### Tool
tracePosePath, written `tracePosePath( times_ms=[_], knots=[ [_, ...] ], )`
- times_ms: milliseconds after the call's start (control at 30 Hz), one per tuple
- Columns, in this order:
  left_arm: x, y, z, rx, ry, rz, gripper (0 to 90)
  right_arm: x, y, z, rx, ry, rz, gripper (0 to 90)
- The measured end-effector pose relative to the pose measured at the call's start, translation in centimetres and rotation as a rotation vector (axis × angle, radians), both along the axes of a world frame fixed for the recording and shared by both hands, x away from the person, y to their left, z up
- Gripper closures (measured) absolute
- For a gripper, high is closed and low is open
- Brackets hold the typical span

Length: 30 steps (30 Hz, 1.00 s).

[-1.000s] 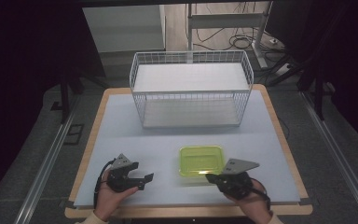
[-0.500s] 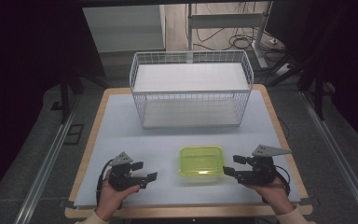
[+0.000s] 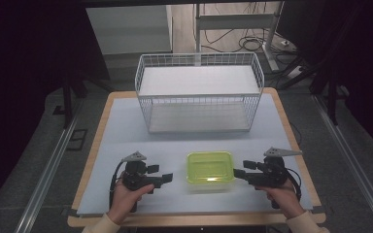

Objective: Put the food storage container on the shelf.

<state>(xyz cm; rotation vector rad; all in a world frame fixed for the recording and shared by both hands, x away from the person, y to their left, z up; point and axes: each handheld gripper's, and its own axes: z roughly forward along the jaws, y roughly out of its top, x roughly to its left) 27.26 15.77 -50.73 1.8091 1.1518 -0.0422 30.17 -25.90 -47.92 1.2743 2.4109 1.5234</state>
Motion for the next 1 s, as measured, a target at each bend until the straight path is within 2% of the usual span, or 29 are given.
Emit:
tracePosePath(
  times_ms=[33,133,167,333,400,433,467,633,833,1000],
  knots=[
    [0.1,-0.1,0.0,-0.002,0.003,-0.004,21.1,0.2,0.1,-0.1,0.008,0.014,0.0,33.7],
    [0.8,-0.6,-0.2,-0.03,0.047,-0.011,21.9,0.8,0.4,-0.5,0.011,0.059,0.001,34.7],
    [1.3,-1.0,-0.3,-0.06,0.082,-0.015,22.3,1.0,0.5,-0.6,0.008,0.068,0.0,35.2],
    [2.2,-1.7,-0.4,-0.078,0.1,-0.026,24.3,1.6,0.9,-1.2,0.003,0.106,-0.002,37.5],
    [2.8,-2.0,-0.6,-0.107,0.133,-0.028,25.5,1.9,0.9,-1.4,0.001,0.114,-0.01,38.7],
    [3.2,-2.2,-0.9,-0.114,0.156,-0.03,26.2,2.4,0.9,-1.6,-0.003,0.139,-0.024,39.9],
    [3.2,-2.2,-0.9,-0.114,0.156,-0.03,27.0,2.4,0.9,-1.6,-0.003,0.139,-0.024,39.9],
    [4.4,-2.9,-1.6,-0.161,0.227,-0.032,30.2,3.5,0.6,-2.0,0.032,0.19,-0.026,45.2],
    [5.3,-3.6,-2.2,-0.202,0.263,-0.051,38.2,4.2,0.7,-2.4,0.038,0.234,-0.008,51.6],
    [5.7,-4.0,-2.6,-0.232,0.292,-0.076,50.2,4.7,0.9,-2.9,0.073,0.281,0.008,59.8]
  ],
)
